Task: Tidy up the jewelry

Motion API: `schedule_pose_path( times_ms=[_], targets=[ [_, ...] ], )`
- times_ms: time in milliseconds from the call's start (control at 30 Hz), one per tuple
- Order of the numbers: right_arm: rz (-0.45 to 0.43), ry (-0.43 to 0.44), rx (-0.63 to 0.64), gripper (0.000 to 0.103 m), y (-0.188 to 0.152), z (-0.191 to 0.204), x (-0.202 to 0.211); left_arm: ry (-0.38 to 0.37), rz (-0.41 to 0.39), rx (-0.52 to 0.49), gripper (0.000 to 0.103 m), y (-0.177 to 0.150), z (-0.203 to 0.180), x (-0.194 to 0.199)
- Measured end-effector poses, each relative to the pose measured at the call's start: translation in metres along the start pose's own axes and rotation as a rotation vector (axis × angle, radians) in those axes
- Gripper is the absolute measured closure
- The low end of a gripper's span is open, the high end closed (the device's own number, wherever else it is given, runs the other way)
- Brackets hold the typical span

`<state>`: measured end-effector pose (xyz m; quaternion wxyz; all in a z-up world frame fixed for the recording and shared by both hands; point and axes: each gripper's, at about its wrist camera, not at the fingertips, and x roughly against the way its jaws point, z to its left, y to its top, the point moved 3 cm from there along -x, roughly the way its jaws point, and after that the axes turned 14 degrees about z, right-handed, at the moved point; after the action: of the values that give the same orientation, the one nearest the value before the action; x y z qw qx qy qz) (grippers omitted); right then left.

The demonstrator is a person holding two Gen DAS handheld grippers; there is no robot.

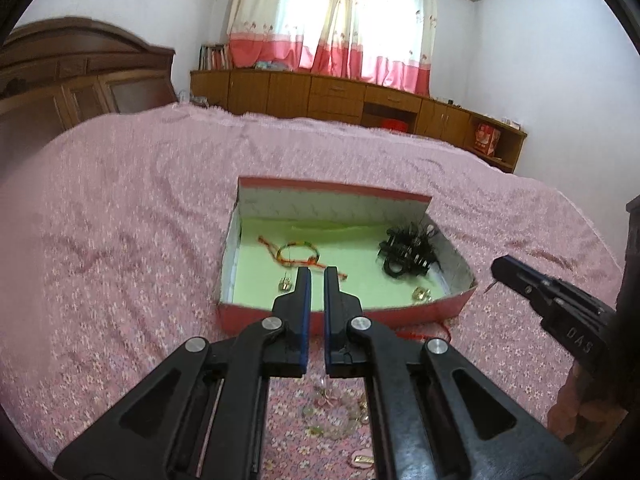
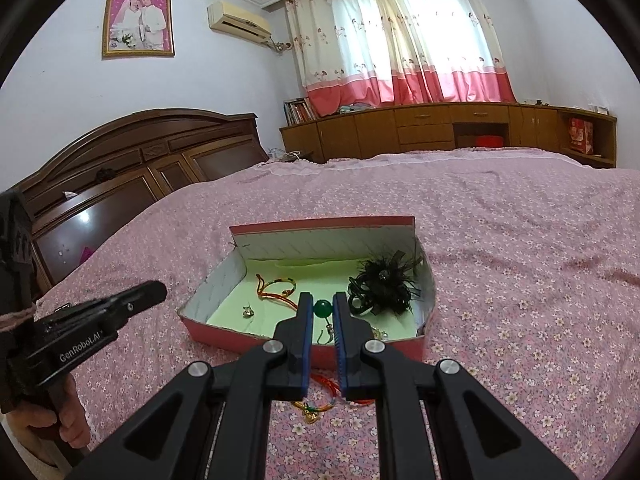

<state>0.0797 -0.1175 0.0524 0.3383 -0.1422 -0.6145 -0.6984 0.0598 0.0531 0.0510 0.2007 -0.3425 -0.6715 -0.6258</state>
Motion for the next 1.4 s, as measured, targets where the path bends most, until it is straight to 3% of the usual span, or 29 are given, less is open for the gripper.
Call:
schedule_pose_path(
  times_ms=[200, 400, 700, 1300, 1400],
  targets=[
    [0.022, 0.006, -0.023, 0.092, -0.006, -0.005, 0.001, -0.049, 0.133, 0.044, 0.101, -0.016, 0.009, -0.019],
    [0.036, 0.007, -0.041, 0.092, -0.014, -0.010, 0.003, -0.046, 0.247, 0.038, 0.091, -0.036, 0.006, -0.037],
    [0.052, 0.007, -0.061, 0.092, -0.021, -0.016, 0.004, -0.038, 0.377, 0.049, 0.089, -0.061, 0.009, -0.061],
    [0.068, 0.011, -0.067, 0.092, -0.025, -0.016, 0.002, -0.051, 0.413, 0.037, 0.089, -0.072, 0.003, -0.071],
    [0.069, 0.013, -0.069, 0.092, -0.025, -0.015, 0.002, -0.034, 0.401, 0.025, 0.100, -0.071, 0.001, -0.073]
  ],
)
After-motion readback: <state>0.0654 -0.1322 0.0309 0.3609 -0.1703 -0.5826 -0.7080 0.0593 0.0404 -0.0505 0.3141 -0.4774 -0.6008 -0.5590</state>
